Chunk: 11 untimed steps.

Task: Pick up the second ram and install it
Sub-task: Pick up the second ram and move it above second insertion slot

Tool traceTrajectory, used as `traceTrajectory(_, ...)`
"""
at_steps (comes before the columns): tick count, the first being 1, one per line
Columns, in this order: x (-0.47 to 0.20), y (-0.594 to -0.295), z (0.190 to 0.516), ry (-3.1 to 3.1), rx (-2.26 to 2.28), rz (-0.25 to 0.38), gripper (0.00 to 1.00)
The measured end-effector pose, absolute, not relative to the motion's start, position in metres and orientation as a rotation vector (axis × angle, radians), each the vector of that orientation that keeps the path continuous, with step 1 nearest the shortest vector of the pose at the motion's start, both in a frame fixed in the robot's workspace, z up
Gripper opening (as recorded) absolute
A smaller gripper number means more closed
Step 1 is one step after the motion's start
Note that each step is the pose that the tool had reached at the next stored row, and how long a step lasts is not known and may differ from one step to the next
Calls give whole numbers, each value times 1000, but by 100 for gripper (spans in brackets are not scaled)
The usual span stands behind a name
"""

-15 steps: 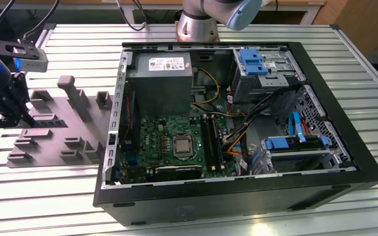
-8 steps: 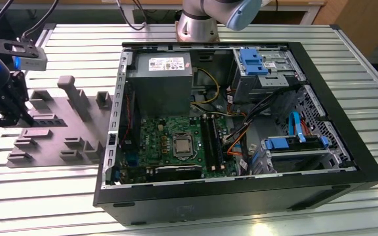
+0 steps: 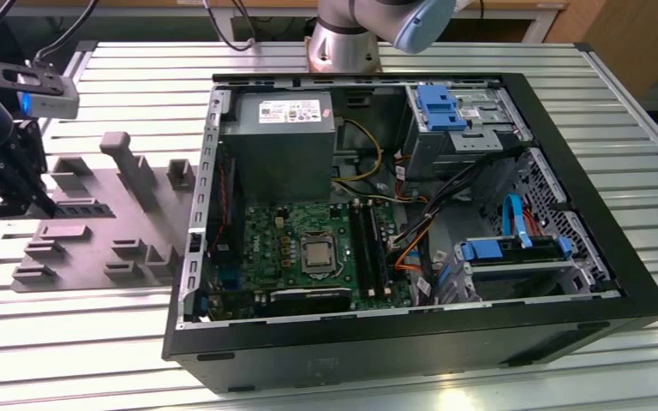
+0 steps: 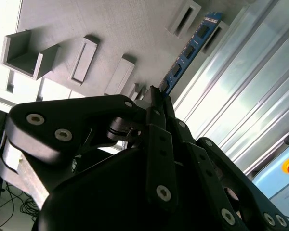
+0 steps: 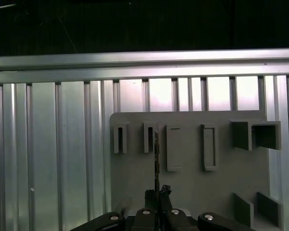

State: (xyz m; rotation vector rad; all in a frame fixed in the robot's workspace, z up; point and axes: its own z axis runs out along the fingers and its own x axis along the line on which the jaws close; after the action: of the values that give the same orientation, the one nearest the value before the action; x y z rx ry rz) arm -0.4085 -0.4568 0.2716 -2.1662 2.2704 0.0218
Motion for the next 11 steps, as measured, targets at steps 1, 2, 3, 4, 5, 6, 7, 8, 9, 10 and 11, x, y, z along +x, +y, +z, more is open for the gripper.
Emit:
traceTrajectory(1, -408, -457, 272, 2270, -2166, 22, 14)
traceTrajectory(2, -408, -457, 273, 2270, -2166, 22, 14)
traceTrajectory(3, -408, -457, 274, 2270, -2166, 22, 14)
traceTrajectory(4, -408, -457, 274, 2270, -2166, 22, 14)
traceTrajectory(5, -408, -457, 275, 2270, -2166, 22, 14)
traceTrajectory(6, -408, -457, 275, 2270, -2166, 22, 14)
traceTrajectory(7, -408, -457, 276, 2270, -2166, 22, 14)
traceTrajectory(8, -408, -457, 276, 2270, -2166, 22, 14)
traceTrajectory(9, -408, -457, 276, 2270, -2166, 22, 14)
traceTrajectory(10, -408, -457, 277, 2270, -2166, 22, 14)
traceTrajectory(11, -408, -457, 277, 2270, -2166, 22, 14)
